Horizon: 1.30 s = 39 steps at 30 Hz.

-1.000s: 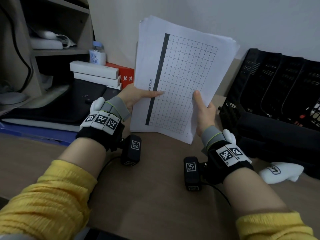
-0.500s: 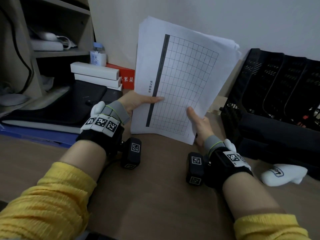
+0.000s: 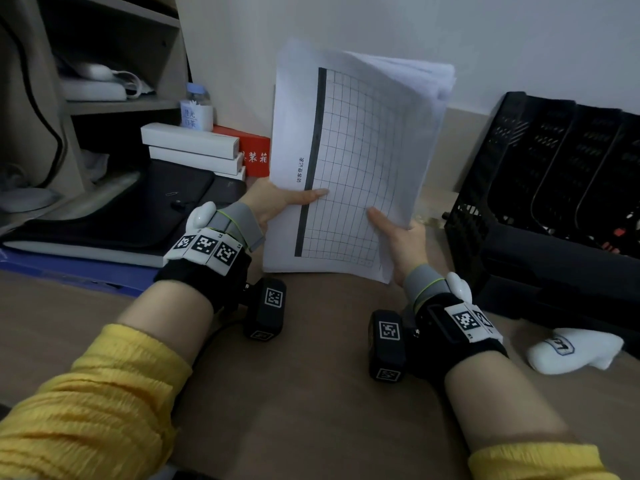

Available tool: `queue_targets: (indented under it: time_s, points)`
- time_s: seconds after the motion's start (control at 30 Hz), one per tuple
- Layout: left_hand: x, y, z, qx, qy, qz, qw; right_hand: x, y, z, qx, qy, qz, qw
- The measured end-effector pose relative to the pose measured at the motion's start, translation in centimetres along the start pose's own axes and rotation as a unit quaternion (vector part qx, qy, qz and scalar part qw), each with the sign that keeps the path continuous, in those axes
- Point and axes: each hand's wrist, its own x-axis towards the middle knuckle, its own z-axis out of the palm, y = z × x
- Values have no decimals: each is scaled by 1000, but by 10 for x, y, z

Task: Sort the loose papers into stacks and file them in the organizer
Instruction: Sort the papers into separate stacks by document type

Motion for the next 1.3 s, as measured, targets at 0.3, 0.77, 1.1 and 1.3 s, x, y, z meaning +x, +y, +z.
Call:
queue_targets:
  time_s: [0.3,0.77,1.1,1.3]
  points:
    - [2,0,-1,23,-18,-47,998,-1,-10,5,-23,54,-49,997]
    - [-3,5,2,36,2,-28,999,-1,-19,7,-6,96,-15,995]
    - [1,3,-1,74,-22,-46,996,1,-21,5,-27,92,7,995]
    - [-3,-4,-5,80,-58,-113,989,8,-11,2,-31,71,-2,997]
